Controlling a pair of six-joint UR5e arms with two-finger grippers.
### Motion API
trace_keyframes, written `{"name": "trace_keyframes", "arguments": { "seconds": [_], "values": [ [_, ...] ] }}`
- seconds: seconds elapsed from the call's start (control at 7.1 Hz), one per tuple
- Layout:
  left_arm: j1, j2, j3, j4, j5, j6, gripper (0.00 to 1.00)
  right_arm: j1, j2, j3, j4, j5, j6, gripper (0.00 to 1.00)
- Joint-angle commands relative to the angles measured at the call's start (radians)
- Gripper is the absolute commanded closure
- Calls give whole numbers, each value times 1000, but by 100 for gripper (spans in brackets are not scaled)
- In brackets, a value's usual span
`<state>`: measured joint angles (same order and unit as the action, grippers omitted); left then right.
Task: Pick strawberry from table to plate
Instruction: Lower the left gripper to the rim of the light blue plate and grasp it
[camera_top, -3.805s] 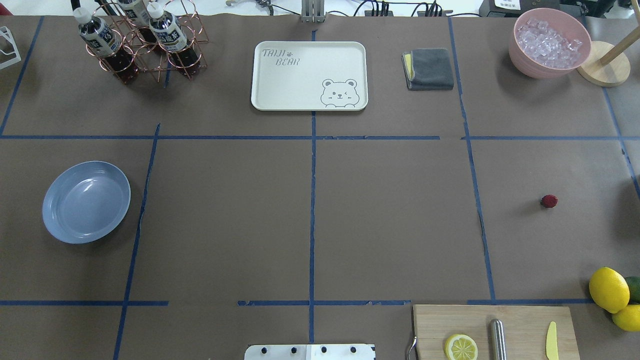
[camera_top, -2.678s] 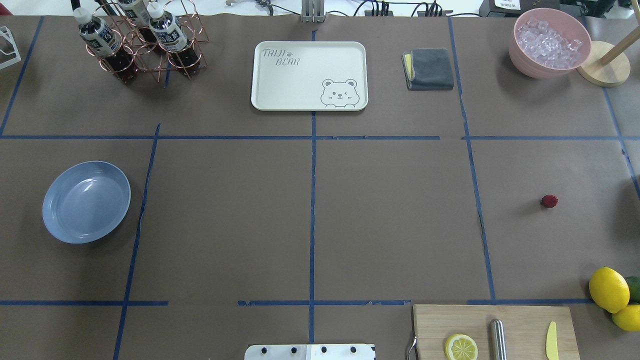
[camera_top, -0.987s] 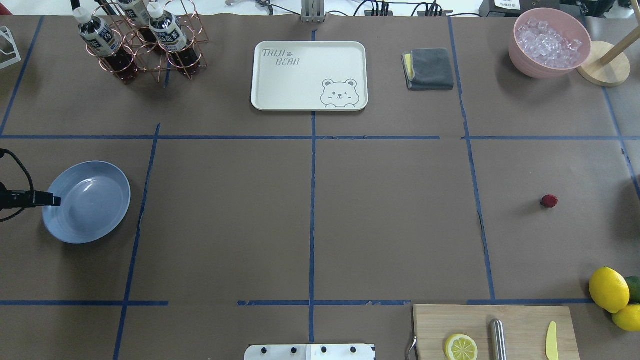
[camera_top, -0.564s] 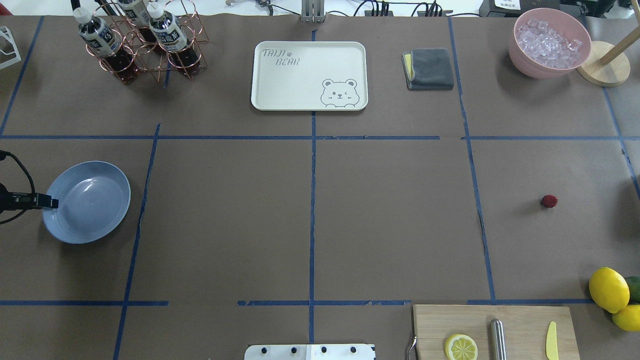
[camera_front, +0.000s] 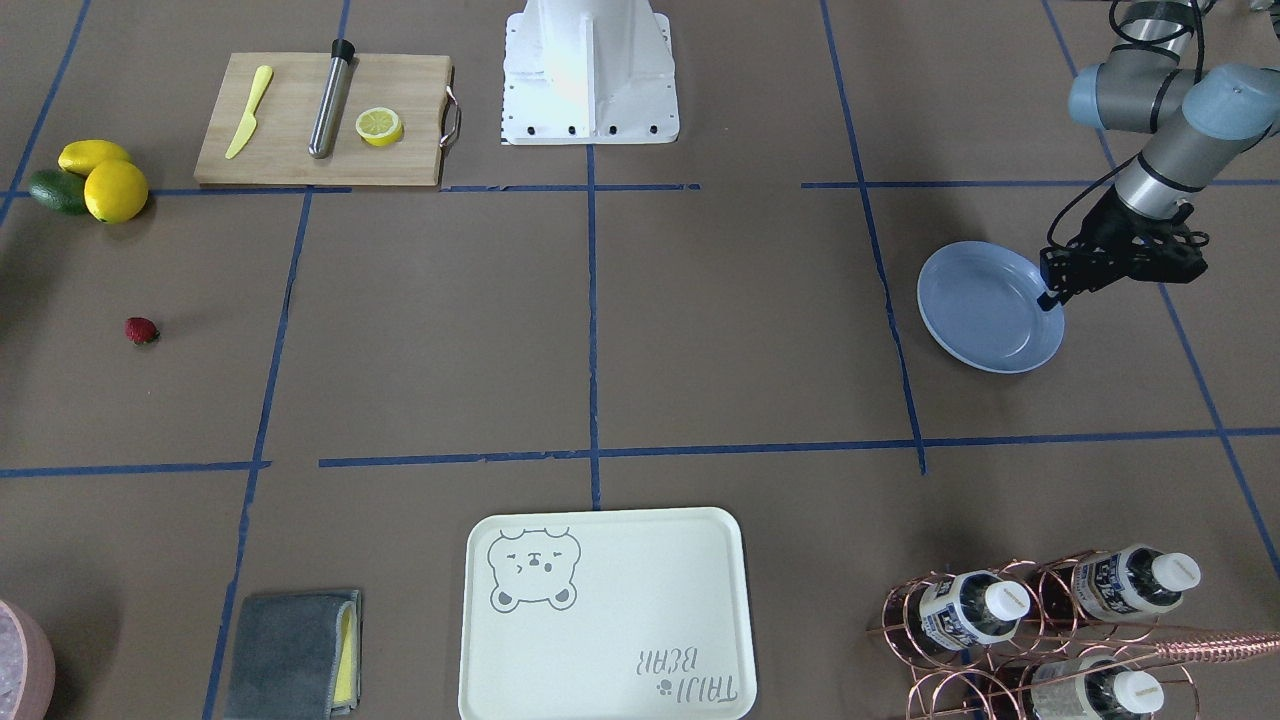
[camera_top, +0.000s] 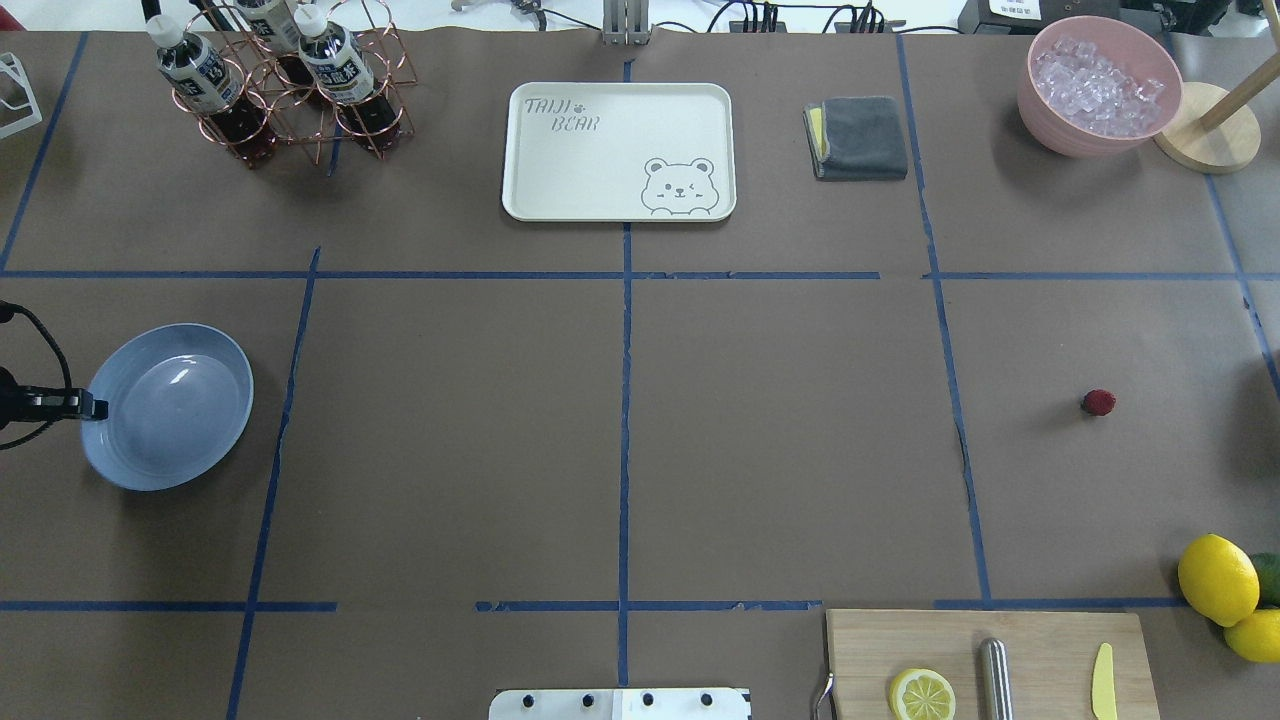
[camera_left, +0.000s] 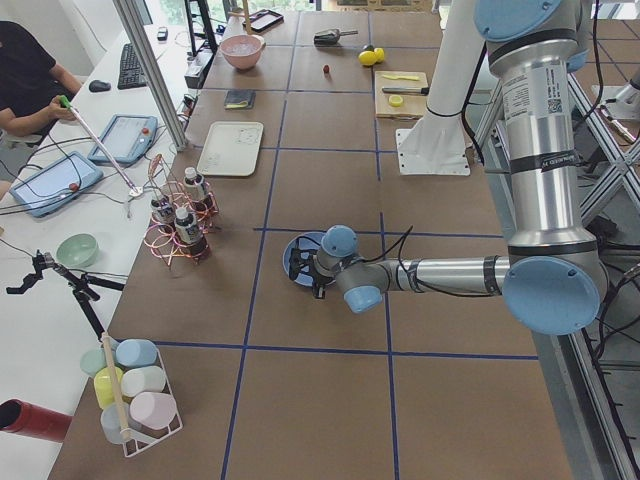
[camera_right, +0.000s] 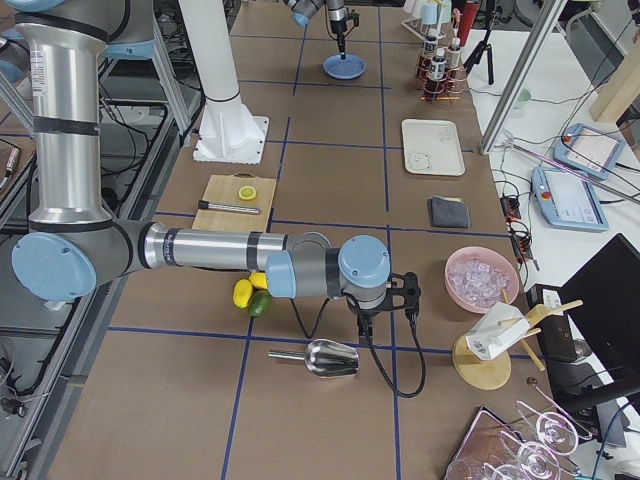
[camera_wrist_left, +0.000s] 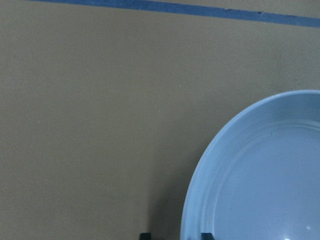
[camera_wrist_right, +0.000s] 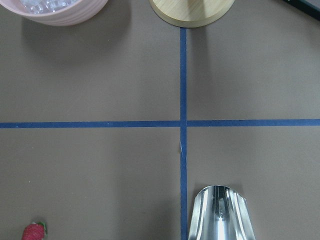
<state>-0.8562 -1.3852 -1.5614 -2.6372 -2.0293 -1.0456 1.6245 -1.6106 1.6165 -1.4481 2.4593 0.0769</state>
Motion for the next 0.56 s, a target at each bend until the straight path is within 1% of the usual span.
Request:
{"name": "trace_keyframes", "arguments": {
  "seconds": [0.0,0.14,0.28,0.42],
  "values": [
    [-7,12,-44,3,-15,-1,100,0,0,2,0,3,0,0],
    [-12,8,-92,72,-82,4,100,0,0,3,2,3,0,0],
    [-86,-9,-106,153,-142,13,100,0,0,14,2,3,0,0],
    [-134,-70,-129,219,-201,13,100,0,1,16,2,4,0,0]
  ]
}}
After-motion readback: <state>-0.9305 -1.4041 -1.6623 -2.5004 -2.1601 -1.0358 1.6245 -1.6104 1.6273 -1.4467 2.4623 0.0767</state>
